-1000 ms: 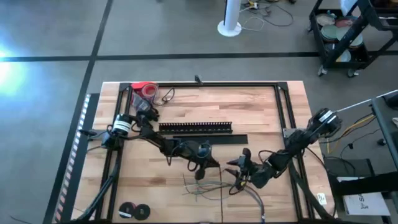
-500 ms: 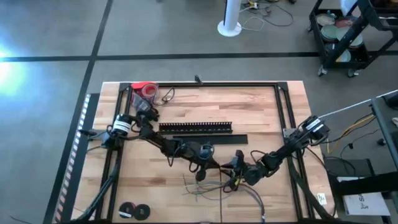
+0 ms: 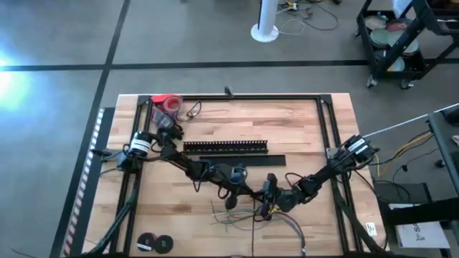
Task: Ziptie cables
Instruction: Wrap the cable wires with the black zip tie
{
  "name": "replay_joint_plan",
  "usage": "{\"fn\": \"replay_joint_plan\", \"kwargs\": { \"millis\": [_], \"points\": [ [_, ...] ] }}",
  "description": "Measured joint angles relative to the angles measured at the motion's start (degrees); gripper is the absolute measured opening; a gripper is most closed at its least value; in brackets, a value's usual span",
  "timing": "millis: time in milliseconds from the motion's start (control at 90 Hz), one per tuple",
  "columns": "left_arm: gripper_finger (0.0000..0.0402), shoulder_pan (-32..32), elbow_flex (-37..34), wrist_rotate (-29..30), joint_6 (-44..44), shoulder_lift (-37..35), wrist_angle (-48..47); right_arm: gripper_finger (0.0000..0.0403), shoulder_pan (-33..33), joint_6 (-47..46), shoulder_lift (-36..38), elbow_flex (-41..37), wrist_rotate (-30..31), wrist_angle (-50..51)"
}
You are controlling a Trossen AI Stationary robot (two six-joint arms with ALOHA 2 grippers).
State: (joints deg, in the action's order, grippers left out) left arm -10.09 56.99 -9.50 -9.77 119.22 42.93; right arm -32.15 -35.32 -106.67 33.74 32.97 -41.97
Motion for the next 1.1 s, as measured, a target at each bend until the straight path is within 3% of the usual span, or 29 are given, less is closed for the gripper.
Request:
{"fn": "replay_joint_plan", "kwargs": {
  "millis": [400, 789, 1100],
  "points": [
    [0.0054, -0.11, 0.00, -0.46, -0.88, 0.00, 1.40, 0.0000, 0.51, 2.05, 0.02, 0.02, -0.61, -1.52],
    [0.0004, -0.09, 0.00, 0.20, -6.59, -0.01, 1.77, 0.0000, 0.49, 2.59, 0.02, 0.00, 1.05, -2.00],
    [0.0006, -0.63, -0.02, 1.07, -7.85, -0.11, 2.82, 0.0000, 0.42, 3.13, 0.02, -0.07, 1.42, -3.81]
  ]
}}
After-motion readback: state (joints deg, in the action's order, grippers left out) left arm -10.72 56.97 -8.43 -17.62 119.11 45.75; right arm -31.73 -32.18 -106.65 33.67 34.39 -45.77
